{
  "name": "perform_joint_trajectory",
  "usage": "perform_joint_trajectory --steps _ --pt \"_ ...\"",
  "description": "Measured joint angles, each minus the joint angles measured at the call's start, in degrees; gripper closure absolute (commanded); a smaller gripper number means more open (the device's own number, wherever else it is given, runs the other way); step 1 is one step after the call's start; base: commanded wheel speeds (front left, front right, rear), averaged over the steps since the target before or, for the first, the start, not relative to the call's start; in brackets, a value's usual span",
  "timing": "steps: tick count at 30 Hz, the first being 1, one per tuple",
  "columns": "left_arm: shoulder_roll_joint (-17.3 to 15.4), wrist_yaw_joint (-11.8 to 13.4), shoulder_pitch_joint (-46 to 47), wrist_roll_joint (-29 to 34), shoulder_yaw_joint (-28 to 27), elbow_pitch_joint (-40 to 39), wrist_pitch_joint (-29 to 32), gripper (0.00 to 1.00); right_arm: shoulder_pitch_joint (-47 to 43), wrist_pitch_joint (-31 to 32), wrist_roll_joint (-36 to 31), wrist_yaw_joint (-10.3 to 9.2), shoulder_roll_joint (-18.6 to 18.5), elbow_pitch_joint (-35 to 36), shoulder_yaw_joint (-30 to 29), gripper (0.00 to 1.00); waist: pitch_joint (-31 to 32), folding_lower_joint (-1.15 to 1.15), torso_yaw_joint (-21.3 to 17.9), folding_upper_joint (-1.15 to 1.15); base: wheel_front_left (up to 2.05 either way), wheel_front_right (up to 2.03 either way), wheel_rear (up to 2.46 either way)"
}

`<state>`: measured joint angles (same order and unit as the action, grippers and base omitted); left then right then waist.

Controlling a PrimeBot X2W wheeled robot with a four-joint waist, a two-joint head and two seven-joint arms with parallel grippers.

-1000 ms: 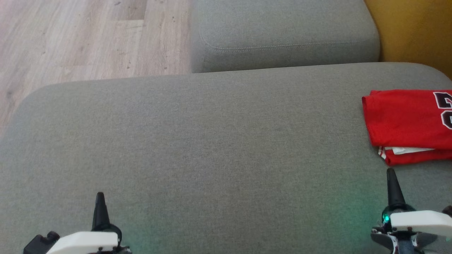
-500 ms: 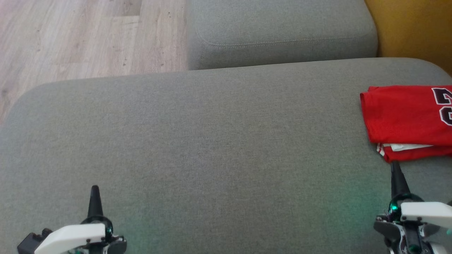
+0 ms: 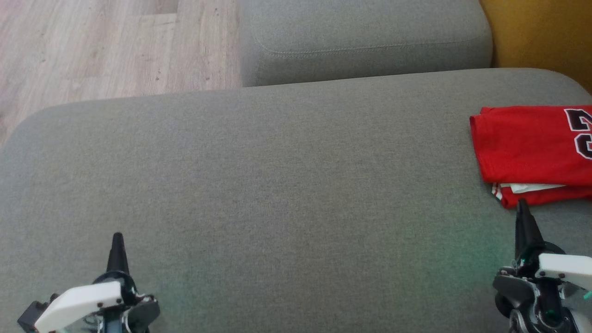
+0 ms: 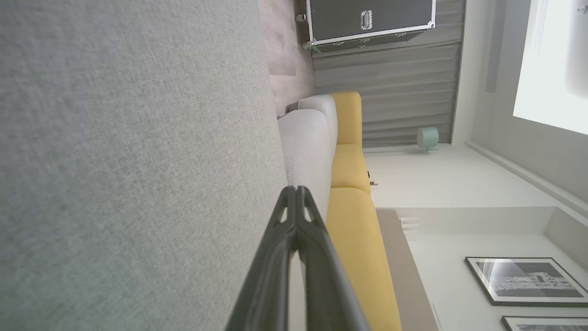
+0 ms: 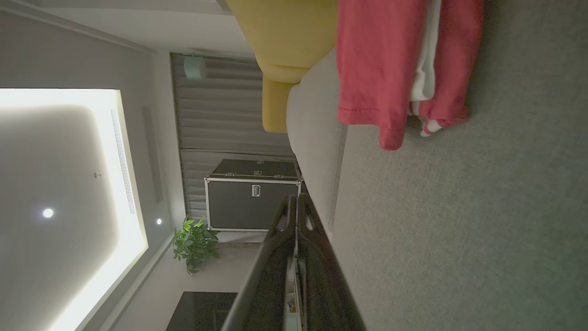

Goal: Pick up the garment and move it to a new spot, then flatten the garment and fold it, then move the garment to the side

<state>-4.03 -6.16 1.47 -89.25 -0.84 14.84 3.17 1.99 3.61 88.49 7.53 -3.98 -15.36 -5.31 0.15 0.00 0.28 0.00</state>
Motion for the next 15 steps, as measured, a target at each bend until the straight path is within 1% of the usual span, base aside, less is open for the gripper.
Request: perform_joint_trajectory --steps 7,15 --pt "0.0 -0.9 1.4 -4.6 -1.1 0.7 1.1 1.0 0.7 1.2 4.4 0.0 0.0 -0.4 -0.7 1.0 -0.3 0.0 -0.3 0.0 0.0 0.0 0.0" --pt "0.1 -0.9 1.8 -4.6 -1.3 0.8 1.3 1.0 1.4 1.2 4.5 0.0 0.1 -0.5 -0.8 1.0 -0.3 0.0 -0.3 0.0 0.0 0.0 0.0"
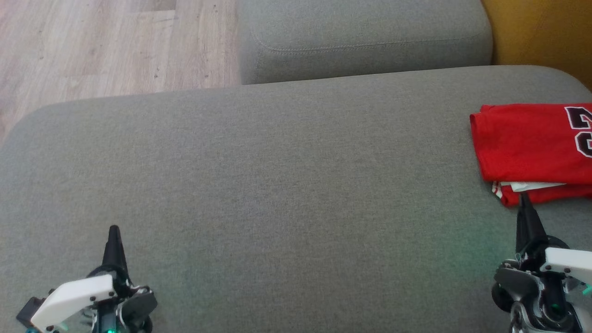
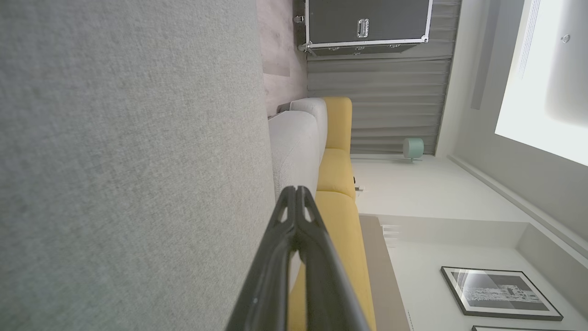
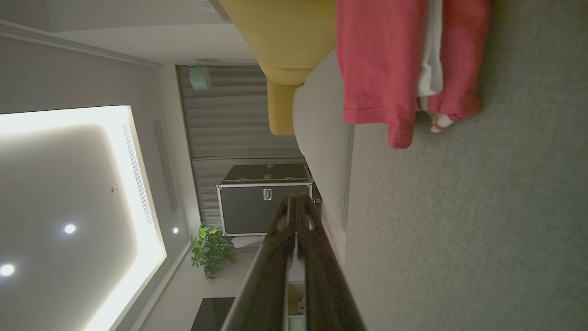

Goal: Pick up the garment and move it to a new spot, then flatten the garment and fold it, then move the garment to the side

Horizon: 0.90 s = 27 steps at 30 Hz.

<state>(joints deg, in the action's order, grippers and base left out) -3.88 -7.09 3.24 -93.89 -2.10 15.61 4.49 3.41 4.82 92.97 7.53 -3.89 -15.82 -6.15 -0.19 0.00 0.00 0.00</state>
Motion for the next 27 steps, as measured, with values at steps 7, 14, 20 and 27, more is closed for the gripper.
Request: perform_joint_trajectory --steps 7,14,20,27 --pt "0.1 0.0 0.0 0.0 -0.1 0.0 0.0 1.0 0.0 0.3 0.0 0.0 0.1 0.0 -0.1 1.0 0.0 0.0 0.0 0.0 0.0 0.0 0.0" --pt "0.2 0.0 0.0 0.0 -0.3 0.0 0.1 1.0 0.0 0.3 0.0 0.0 0.2 0.0 -0.2 1.0 0.0 0.0 0.0 0.0 0.0 0.0 0.0" --pt "0.3 0.0 0.0 0.0 -0.4 0.0 0.3 1.0 0.0 0.5 0.0 0.0 0.3 0.0 -0.2 1.0 0.0 0.0 0.0 0.0 0.0 0.0 0.0" --pt "0.4 0.0 0.0 0.1 -0.8 0.0 0.5 1.0 0.0 0.5 0.0 0.0 0.4 0.0 -0.3 1.0 0.0 0.0 0.0 0.0 0.0 0.0 0.0"
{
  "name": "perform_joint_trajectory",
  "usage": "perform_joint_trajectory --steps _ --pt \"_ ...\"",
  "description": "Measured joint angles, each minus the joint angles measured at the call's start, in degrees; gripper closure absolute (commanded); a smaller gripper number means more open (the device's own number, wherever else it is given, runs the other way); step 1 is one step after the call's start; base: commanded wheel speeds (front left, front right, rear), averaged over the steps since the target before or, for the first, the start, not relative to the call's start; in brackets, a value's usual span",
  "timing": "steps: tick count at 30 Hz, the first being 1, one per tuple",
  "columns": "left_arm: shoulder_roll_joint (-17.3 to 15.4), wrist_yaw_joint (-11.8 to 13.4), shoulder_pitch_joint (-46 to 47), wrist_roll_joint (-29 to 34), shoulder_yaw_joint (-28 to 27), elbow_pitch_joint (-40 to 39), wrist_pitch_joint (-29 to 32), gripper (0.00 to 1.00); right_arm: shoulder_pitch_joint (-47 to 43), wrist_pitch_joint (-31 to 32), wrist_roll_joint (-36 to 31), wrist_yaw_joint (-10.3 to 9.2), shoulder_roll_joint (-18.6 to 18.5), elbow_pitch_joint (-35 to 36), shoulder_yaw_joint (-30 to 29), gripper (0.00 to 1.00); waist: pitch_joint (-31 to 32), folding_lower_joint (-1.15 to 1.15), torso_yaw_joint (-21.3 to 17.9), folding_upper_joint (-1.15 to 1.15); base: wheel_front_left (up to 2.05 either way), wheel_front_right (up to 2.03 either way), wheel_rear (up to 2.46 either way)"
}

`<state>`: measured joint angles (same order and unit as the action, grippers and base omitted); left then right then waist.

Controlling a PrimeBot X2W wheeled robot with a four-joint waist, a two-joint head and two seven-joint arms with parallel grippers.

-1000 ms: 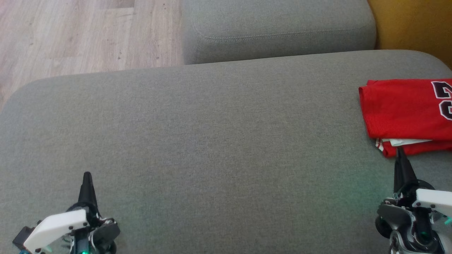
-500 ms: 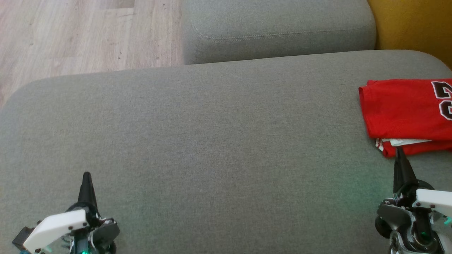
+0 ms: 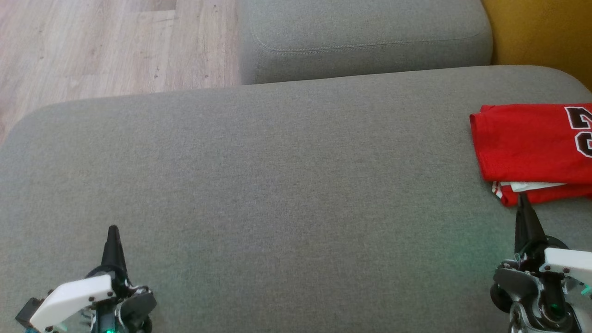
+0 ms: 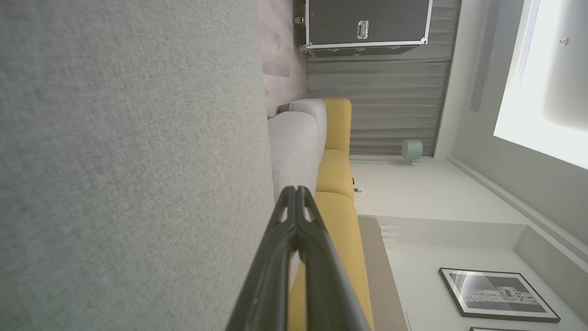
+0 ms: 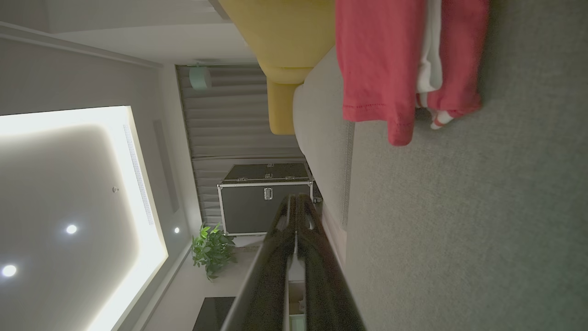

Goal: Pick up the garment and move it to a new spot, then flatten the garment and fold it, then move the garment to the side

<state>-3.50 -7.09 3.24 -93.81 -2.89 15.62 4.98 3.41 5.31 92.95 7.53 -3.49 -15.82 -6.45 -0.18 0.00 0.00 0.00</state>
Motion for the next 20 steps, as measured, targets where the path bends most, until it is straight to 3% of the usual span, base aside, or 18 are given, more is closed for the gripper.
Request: perform_joint_trajectory --steps 20 --pt "0.2 0.0 0.0 0.1 -0.5 0.0 0.1 1.0 0.0 0.0 0.0 0.0 0.1 0.0 -0.3 1.0 0.0 0.0 0.0 0.0 0.0 0.0 0.0"
